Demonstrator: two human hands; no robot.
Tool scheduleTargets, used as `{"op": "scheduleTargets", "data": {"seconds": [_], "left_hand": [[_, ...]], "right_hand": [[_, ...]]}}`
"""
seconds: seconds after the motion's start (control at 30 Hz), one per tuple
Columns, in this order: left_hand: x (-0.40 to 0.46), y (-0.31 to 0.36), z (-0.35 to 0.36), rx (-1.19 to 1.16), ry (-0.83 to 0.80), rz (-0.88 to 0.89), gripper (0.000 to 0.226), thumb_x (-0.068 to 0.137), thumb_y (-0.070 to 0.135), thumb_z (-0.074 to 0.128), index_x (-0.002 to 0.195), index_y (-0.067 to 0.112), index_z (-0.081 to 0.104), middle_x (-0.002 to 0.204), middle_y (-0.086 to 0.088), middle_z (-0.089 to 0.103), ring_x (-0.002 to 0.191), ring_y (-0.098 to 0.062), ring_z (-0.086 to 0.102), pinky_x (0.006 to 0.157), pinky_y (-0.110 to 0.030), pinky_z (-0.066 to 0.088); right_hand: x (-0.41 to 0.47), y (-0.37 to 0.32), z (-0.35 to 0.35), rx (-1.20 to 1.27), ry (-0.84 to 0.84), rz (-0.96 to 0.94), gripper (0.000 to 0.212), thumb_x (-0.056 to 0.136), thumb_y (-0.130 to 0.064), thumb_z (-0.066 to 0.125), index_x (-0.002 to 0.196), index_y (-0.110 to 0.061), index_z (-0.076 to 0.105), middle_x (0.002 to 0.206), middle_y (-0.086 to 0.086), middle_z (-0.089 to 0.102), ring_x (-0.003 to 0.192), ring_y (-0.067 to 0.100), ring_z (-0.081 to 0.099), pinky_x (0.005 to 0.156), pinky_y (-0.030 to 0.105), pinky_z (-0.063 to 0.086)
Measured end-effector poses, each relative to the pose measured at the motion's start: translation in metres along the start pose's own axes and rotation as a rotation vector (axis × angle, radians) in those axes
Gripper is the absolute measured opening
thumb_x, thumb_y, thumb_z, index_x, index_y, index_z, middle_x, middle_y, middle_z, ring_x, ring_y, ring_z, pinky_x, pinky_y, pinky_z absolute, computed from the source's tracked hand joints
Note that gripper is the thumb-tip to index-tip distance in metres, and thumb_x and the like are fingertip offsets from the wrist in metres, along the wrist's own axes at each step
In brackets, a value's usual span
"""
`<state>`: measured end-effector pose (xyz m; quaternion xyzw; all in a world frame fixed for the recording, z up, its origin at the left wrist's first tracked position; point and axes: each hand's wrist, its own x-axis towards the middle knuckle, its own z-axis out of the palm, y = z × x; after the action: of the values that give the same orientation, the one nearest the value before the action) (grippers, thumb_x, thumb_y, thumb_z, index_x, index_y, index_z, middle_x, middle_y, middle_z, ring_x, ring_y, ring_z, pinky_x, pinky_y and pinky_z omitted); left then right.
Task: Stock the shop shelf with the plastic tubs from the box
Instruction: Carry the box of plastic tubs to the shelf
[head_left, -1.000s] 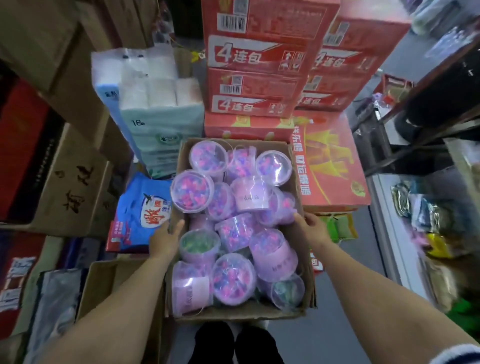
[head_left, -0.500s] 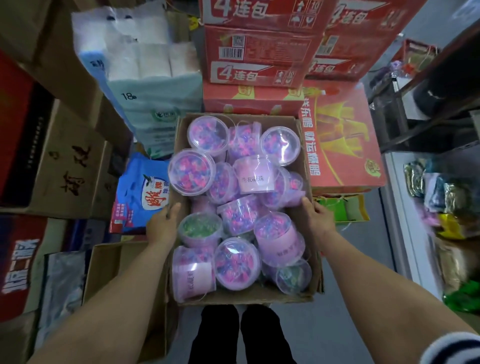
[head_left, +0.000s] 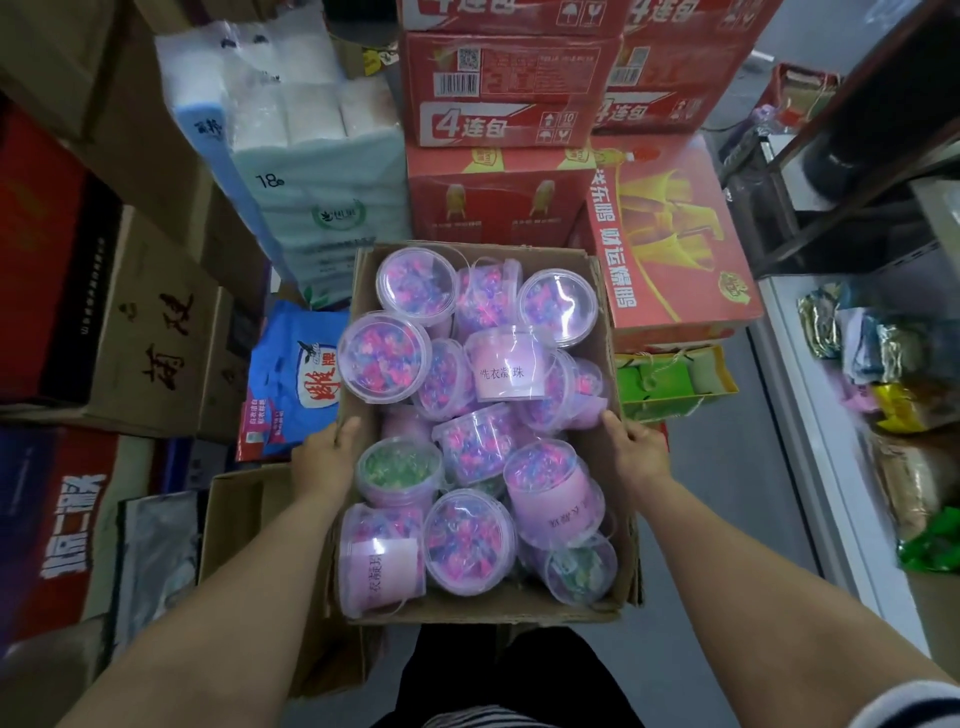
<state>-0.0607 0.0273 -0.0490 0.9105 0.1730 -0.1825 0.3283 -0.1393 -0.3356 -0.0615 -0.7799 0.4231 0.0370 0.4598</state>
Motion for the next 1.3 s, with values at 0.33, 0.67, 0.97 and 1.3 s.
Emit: {"op": "scheduleTargets", "data": {"seconds": [0.33,0.67,0.97,1.3], "left_hand": [[-0.125,-0.062,-0.007,0.009,0.060,0.008,0.038,0.100,0.036,0.045,0.104,0.008,0.070,0.103,-0.019,0.067,0.086,-0.030,0.054,0.071,-0.029,0.033],[-0.247,-0.113,-0.020,0.170,-0.006,0.184,0.043,0.100,0.037,0.044,0.080,0.007,0.068,0.090,-0.020,0.070,0.086,-0.037,0.062,0.070,-0.036,0.040],[-0.289,-0.115,-0.009,0.253,-0.150,0.492,0.043,0.099,0.036,0.046,0.083,0.004,0.070,0.091,-0.022,0.070,0.089,-0.040,0.061,0.075,-0.040,0.044],[-0.406,-0.113,0.056,0.420,-0.389,0.883,0.042,0.098,0.037,0.048,0.084,0.006,0.072,0.091,-0.026,0.069,0.087,-0.044,0.063,0.072,-0.042,0.044]], "right_hand": [[-0.087,0.065,-0.022,0.031,-0.049,-0.024,0.032,0.095,-0.032,0.062,0.064,-0.026,0.069,0.066,-0.003,0.057,0.075,0.019,0.051,0.073,0.031,0.039],[-0.215,0.148,-0.092,0.007,-0.003,0.069,0.050,0.093,-0.034,0.064,0.051,-0.014,0.048,0.059,0.002,0.045,0.065,0.015,0.037,0.057,0.029,0.036],[-0.356,0.229,-0.137,0.091,0.262,0.186,0.054,0.094,-0.035,0.063,0.050,-0.012,0.042,0.054,0.002,0.039,0.062,0.018,0.032,0.054,0.031,0.032],[-0.551,0.378,-0.183,0.301,0.595,0.485,0.050,0.092,-0.040,0.063,0.061,-0.001,0.055,0.062,0.007,0.048,0.064,0.017,0.043,0.061,0.031,0.039]]}}
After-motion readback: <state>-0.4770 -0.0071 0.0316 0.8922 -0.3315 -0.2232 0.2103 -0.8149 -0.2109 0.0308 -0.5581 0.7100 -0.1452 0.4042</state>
